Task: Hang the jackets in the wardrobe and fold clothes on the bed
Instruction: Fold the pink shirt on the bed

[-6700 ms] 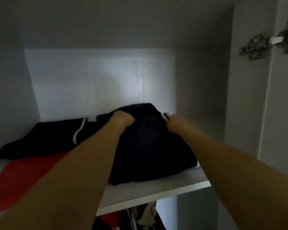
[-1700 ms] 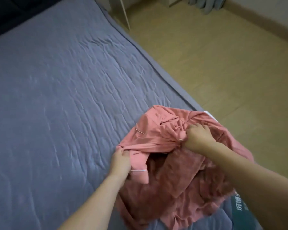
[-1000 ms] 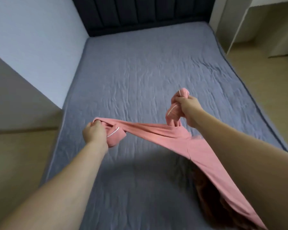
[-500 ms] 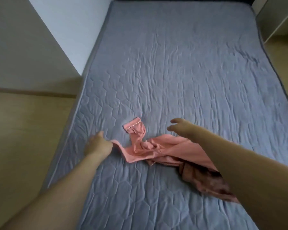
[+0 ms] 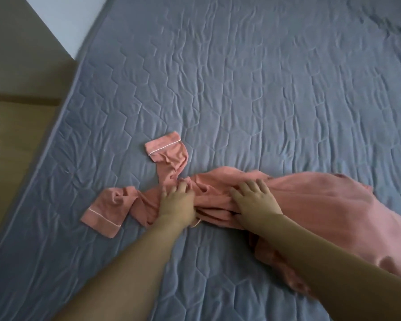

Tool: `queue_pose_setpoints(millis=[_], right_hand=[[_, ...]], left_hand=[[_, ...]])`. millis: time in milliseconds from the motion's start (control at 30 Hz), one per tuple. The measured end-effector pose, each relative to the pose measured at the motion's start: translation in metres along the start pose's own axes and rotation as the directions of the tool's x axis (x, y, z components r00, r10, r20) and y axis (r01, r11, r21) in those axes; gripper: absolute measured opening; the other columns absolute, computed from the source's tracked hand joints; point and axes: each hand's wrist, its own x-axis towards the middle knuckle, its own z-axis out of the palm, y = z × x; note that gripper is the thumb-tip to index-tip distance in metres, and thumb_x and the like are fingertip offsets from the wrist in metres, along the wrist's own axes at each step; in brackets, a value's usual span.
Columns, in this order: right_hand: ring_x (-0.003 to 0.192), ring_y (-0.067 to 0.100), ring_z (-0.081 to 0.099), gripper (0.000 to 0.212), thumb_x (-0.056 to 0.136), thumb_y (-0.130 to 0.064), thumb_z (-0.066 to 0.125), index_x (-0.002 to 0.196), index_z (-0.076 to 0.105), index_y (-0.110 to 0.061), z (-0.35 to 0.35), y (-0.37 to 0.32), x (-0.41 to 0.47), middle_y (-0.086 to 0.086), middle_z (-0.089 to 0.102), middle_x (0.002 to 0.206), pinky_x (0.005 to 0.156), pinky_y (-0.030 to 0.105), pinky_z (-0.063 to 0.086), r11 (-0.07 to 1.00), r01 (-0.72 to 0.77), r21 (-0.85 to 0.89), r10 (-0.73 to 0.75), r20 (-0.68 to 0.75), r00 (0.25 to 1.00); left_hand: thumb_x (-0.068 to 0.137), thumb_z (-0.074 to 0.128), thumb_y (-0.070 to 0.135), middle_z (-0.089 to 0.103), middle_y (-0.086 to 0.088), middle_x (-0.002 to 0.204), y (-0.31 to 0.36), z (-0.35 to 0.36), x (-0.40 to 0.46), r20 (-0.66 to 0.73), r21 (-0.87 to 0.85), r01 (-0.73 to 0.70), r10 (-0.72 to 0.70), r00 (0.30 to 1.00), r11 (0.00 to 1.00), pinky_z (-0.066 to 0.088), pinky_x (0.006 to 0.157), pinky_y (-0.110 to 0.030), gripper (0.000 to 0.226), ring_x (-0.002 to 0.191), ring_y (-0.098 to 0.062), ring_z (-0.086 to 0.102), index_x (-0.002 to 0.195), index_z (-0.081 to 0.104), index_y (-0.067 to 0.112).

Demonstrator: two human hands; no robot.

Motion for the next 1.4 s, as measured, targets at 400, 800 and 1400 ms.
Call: queue_pose_setpoints(millis=[400, 800, 1400], right_hand=[[0.085, 0.029, 0.056, 0.028, 0.084, -0.05, 0.054, 0.078, 0.055, -0.023, -0.204, 0.041, -0.002, 0.003, 0.063, 0.093, 0.068, 0.031, 0.037, 0.875, -0.097, 0.475, 0.197, -0.165, 0.966], [0.081, 0.036, 0.058, 0.003, 0.086, -0.021, 0.052, 0.088, 0.053, -0.02, -0.572, 0.096, -0.288, 0.006, 0.055, 0.08, 0.061, 0.033, 0.033, 0.987, 0.059, 0.148, 0.047, -0.626, 0.778], [0.063, 0.013, 0.057, 0.027, 0.081, -0.01, 0.038, 0.081, 0.065, -0.012, -0.659, 0.036, -0.366, -0.003, 0.064, 0.067, 0.054, 0.026, 0.042, 0.611, 0.394, 0.686, 0.232, -0.631, 0.74]], left_hand=[[0.087, 0.054, 0.034, 0.064, -0.01, 0.083, -0.015, -0.197, -0.042, -0.425, -0.369, -0.041, -0.129, 0.896, 0.929, 0.035, 0.065, -0.037, 0.02, 0.087, -0.037, 0.06, 0.077, 0.046, 0.018], [0.058, 0.075, 0.036, 0.071, -0.013, 0.088, 0.047, -0.494, -0.303, -0.388, -0.725, -0.178, -0.181, 0.904, 0.665, 0.056, 0.075, -0.039, 0.033, 0.084, -0.026, 0.068, 0.083, 0.071, 0.014], [0.068, 0.065, 0.02, 0.062, 0.007, 0.067, 0.026, -0.604, -0.442, -0.46, -0.517, -0.216, -0.055, 0.886, 0.828, 0.041, 0.052, -0.021, 0.008, 0.059, -0.011, 0.058, 0.072, 0.059, 0.023]])
